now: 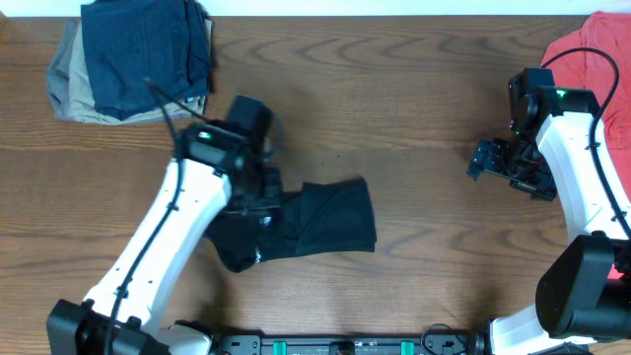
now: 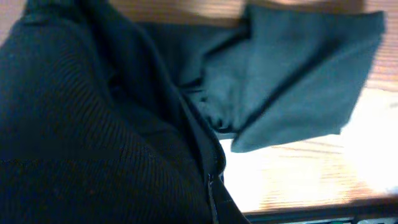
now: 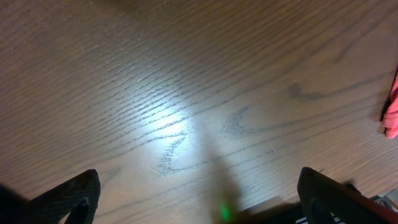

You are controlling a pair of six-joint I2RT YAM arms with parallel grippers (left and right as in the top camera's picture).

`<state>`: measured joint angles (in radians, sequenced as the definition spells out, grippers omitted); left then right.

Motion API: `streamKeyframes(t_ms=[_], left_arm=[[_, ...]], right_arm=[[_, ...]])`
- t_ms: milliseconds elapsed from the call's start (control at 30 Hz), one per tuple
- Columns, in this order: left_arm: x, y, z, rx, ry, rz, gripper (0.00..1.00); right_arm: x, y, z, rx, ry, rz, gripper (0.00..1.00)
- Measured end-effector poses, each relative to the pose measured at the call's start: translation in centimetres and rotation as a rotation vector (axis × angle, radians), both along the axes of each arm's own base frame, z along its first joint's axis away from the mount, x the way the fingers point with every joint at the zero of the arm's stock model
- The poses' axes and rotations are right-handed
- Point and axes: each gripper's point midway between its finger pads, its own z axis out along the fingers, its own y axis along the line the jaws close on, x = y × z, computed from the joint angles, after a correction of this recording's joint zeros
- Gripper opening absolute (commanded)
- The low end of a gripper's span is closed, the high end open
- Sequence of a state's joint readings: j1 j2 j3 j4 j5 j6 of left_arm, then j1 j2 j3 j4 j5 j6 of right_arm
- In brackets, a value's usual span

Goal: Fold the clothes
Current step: 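Fold the shirt's left end rightward over the middle with the left gripper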

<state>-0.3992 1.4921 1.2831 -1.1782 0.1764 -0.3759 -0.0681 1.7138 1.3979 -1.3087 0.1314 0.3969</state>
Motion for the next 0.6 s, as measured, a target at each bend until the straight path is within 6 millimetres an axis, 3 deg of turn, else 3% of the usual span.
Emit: streamKeyframes(t_ms=[100,233,500,600], left_arm=[[-0.4,-1.1,0.0,-0.004,-0.003,-0.014,0.06],[-0.9,-0.9,0.3,0.012,0.017,-0.002,0.06],[0.9,-1.5,4.6,-0.016,-0.078,0.014,0.06],[0.9,-1.9,4.9,-0.021,-0.085,0.008,0.06]], right_arm=[[0.0,0.0,0.0,0.000,0.000,0.000,0.99],[0.0,0.0,0.0,0.000,0.000,0.000,0.99],[0.0,0.0,0.0,0.000,0.000,0.000,0.99],[0.0,0.0,0.0,0.000,0.000,0.000,0.99]])
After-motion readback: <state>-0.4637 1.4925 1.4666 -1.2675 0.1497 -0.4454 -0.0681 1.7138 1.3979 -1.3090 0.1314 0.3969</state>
